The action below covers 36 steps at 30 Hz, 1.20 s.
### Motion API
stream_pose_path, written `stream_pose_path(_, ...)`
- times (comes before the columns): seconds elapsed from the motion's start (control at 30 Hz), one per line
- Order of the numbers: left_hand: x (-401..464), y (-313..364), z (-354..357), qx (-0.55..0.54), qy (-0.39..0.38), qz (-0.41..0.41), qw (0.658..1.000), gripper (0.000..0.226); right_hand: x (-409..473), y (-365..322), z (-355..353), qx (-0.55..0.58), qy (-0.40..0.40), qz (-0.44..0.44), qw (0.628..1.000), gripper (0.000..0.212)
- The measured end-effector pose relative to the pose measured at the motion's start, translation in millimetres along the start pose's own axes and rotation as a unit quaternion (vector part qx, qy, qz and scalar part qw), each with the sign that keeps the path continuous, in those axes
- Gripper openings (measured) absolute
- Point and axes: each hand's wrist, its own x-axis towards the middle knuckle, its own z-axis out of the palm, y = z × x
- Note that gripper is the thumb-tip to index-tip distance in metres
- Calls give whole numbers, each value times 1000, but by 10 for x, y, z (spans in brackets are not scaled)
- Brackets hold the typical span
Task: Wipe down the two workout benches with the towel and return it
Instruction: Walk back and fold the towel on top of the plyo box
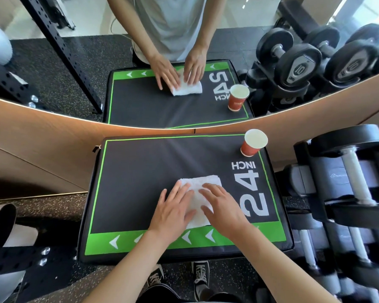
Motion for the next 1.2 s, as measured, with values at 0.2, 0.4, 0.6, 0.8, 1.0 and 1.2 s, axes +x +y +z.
stream_pose_path(0.2, -44, -229, 15, 22, -25, -10, 999, 72, -55, 212, 131, -20, -45, -7, 999, 63)
stream_pose_path(0.4, -56, -261, -44, 22, -5, -52, 998, 70, 171, 127, 150, -72, -68, -3, 995, 60)
stream_pose_path(0.6, -50, -641, -216, 34, 11, -128, 991, 56, 703, -218, 70, -125, -43, -8, 991, 56)
stream_pose_path(0.8, -131, -798, -327, -2, 35, -136, 990, 56, 740, -500, 241, -51, -40, 28, 998, 50)
stream_pose_path(1.0, -338, -856, -200, -29, -22, -111, 993, 65, 634, -847, 466, -28, -51, -2, 998, 43)
stream_pose_path(1.2, -528, -1363, -203, -43, 8, -103, 994, 59, 675, -1102, 637, -46, -21, -41, 998, 50)
